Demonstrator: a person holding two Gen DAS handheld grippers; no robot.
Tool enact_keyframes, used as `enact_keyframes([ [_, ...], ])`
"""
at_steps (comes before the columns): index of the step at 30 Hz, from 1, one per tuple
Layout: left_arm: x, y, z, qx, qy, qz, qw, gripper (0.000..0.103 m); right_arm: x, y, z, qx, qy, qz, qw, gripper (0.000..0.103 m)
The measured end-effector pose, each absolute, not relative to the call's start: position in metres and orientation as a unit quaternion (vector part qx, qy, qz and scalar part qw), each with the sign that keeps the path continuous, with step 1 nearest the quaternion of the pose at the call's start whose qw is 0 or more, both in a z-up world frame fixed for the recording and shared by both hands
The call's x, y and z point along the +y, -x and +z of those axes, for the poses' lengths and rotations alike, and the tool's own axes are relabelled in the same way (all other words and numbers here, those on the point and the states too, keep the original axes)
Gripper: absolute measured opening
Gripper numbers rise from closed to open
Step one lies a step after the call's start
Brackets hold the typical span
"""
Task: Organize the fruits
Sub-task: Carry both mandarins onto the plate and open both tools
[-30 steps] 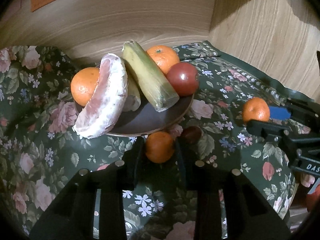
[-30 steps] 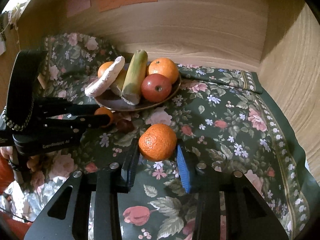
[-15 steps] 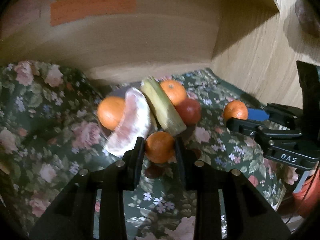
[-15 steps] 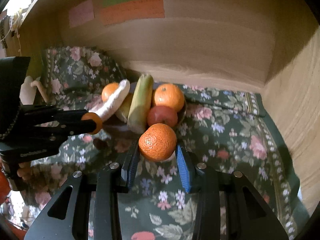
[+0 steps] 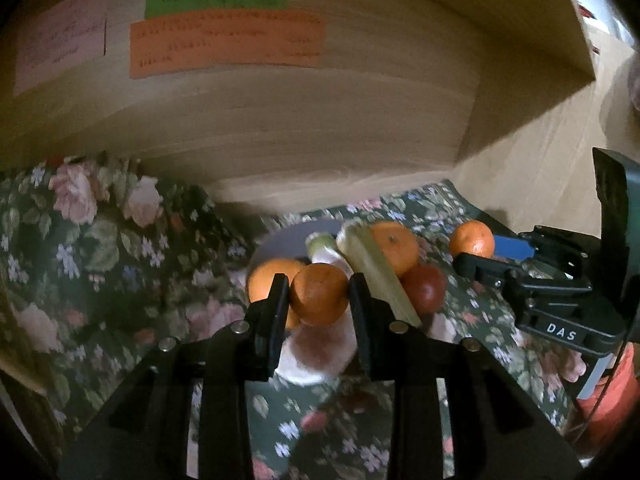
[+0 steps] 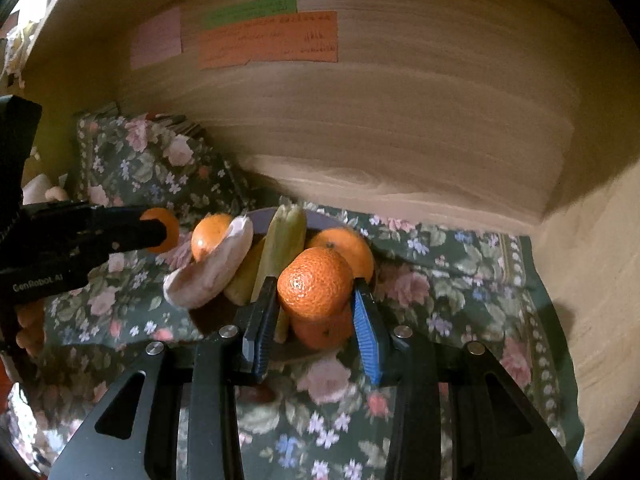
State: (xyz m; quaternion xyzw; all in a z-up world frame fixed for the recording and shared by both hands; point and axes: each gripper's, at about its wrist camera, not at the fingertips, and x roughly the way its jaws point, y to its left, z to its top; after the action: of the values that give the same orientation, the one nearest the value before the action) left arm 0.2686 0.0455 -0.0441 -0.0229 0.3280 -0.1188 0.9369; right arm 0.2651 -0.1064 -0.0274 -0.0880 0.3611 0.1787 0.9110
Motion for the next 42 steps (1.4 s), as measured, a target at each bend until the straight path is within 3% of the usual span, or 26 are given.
enact_keyframes([
  [17,0.051,-0.348,-0.071,0.373,0.037,-0.115,0.920,0.031,-0.080,-0.345,-0.046,0.397,0.130,0.188,0.889,0.033],
  [34,0.043,-0.360,-0.078,0.387,0.034,-0.118,0.914,0.031,-0.088,-0.317,-0.057,0.425,0.136,0.213,0.869,0.033],
  [39,0.045,-0.343,-0.069,0.376,0.025,-0.116,0.919,0.040,-0.092,-0.319,-0.060,0.430,0.123,0.211,0.870,0.034],
  [41,0.045,-0.336,-0.066,0.373,0.021,-0.117,0.920,0.040,-0.093,-0.319,-0.061,0.433,0.120,0.209,0.869,0.038],
  [42,0.045,-0.332,-0.064,0.371,0.021,-0.117,0.921,0.040,-0.094,-0.317,-0.060,0.429,0.120,0.206,0.871,0.046],
])
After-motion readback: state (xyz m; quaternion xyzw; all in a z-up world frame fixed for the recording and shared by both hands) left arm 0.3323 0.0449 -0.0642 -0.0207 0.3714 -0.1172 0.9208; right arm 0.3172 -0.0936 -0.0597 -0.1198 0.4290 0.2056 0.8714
